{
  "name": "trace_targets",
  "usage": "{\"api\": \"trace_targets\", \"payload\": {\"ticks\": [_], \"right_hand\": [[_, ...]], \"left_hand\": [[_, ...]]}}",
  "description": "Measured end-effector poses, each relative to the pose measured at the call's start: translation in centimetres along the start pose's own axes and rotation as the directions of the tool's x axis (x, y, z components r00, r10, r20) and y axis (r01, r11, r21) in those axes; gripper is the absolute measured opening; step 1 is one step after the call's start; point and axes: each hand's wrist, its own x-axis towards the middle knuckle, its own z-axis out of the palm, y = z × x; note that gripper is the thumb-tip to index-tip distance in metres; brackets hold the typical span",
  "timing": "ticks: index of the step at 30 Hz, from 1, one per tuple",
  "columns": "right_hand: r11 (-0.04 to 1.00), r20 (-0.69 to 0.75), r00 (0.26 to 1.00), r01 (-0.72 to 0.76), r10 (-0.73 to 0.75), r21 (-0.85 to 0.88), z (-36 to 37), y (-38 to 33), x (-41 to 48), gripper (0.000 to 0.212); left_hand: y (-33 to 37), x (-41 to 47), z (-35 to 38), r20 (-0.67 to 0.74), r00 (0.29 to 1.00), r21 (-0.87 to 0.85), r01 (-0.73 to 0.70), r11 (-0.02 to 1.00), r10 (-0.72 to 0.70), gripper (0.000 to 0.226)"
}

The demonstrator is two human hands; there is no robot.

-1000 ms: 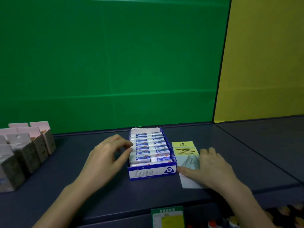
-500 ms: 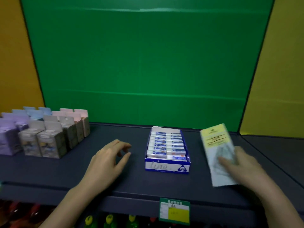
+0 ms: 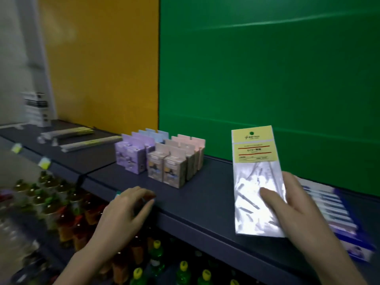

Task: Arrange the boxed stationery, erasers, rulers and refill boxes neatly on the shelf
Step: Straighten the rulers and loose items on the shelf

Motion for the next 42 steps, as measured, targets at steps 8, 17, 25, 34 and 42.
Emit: {"api": "trace_targets", "payload": {"ticks": [8,17,25,34,42], "right_hand": [[0.989,0.186,0.979,0.055,-0.081,0.141,16.3,-3.8,2.6,0.025],[0.983,0.247,0.966,0.031,-0.076,0.182,34.5,-8.1,5.8,0.016],[0.994,0.274,0.961,0.005,-0.034,0.106,47.3,-10.5,11.1,0.016],[0.999,0.140,0.990,0.029,-0.033,0.031,58.2,-12.6,18.7,0.018],[0.997,0.012,0.999,-0.031,0.032,-0.066,63.2,-13.7,22.4,0.019]], "left_hand": [[-13.6,-1.6,-8.4,-0.052,0.987,0.038,0.156,0.987,-0.154,0.020],[-26.8,-2.7,-16.3,-0.091,0.971,0.192,0.237,0.952,-0.223,0.013],[-37.4,-0.6,-20.7,-0.159,0.956,0.232,0.278,0.932,-0.246,0.045],[-49.4,8.1,-22.5,-0.062,0.986,0.227,0.166,0.960,-0.156,0.045],[-56.6,16.6,-21.3,0.135,0.987,0.150,-0.106,0.983,0.086,0.041]]}}
